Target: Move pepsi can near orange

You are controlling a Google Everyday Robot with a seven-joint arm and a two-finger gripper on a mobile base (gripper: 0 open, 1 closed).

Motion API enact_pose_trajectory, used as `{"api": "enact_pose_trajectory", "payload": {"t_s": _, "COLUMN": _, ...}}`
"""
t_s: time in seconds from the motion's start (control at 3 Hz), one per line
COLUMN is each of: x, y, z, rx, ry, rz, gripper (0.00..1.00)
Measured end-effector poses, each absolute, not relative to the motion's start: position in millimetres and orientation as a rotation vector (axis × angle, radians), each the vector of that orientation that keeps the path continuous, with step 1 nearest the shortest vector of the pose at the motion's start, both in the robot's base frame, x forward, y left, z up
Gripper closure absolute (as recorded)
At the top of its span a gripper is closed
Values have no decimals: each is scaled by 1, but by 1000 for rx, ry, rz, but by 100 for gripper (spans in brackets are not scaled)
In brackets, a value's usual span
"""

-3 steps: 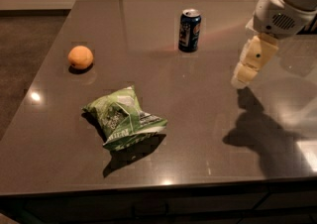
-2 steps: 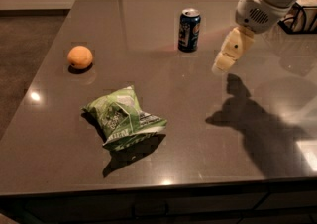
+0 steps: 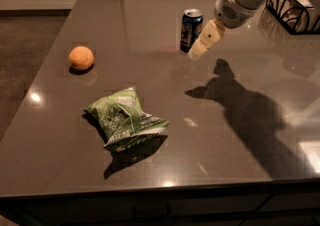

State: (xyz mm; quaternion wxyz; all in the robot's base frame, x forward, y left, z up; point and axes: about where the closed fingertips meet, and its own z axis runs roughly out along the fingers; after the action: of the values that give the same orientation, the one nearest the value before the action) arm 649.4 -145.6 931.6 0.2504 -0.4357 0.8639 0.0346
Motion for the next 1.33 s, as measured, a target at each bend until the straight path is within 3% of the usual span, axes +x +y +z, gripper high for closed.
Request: {"api": "enact_pose_trajectory", "payload": {"t_s": 1.33, "x": 763, "y": -106, "z": 920, "rx": -784, "ry": 2262, "rz": 177, "gripper": 0}}
